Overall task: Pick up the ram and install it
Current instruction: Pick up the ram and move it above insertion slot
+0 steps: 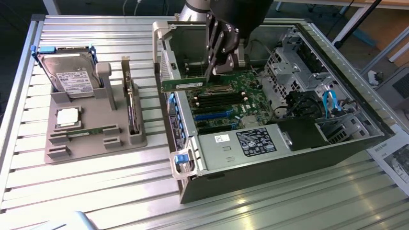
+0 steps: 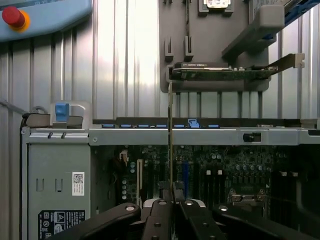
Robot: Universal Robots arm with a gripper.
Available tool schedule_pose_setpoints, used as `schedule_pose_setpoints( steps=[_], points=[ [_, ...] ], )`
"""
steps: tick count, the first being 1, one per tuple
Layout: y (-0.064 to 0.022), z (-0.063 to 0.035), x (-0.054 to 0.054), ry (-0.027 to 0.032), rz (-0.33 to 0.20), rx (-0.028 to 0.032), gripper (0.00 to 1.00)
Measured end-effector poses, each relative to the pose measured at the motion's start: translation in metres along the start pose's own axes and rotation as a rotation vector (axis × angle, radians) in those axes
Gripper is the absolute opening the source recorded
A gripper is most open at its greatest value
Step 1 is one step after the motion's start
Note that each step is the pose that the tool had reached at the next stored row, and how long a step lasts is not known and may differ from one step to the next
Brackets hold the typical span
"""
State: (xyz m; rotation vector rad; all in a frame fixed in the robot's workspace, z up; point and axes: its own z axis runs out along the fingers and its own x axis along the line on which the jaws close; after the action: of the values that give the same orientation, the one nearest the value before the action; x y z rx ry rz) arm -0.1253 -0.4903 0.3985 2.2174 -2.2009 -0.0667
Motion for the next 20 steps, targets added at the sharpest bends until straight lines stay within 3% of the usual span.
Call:
schedule_pose_setpoints(
  steps=[20],
  points=[
    [-0.0507, -0.0021, 0.002, 0.0000, 0.000, 0.0000, 0.12]
  ],
)
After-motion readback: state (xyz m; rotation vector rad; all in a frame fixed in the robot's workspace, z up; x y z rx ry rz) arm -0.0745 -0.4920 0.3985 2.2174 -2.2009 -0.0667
